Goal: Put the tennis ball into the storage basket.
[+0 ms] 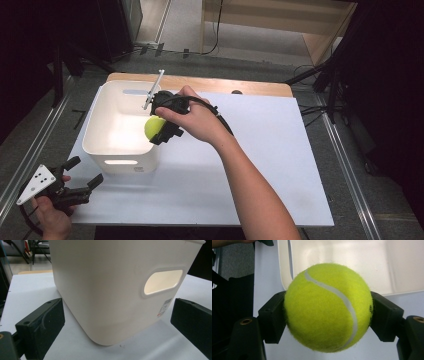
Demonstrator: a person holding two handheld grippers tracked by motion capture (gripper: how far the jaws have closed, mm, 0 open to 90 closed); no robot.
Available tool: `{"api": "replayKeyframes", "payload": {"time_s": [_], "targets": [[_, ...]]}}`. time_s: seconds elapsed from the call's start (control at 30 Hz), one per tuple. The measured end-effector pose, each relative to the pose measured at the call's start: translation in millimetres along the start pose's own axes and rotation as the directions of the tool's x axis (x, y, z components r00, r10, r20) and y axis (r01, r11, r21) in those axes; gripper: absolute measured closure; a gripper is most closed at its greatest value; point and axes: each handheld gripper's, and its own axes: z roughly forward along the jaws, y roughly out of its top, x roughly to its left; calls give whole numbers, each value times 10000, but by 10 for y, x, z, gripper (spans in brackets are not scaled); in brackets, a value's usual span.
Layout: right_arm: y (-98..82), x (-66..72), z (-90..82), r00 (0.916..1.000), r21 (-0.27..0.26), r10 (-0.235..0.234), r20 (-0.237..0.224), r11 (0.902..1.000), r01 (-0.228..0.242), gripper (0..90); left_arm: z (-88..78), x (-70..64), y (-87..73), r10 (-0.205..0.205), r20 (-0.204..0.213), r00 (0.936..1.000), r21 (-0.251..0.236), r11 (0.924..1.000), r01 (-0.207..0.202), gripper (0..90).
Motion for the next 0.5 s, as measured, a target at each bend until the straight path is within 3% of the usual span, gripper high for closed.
{"api": "replayKeyframes", "payload": {"time_s": [0.5], "targets": [[245,45,105,9999,148,-160,-54,9998,160,235,-1,3,1,-30,17,10000,-37,10000,31,0]]}}
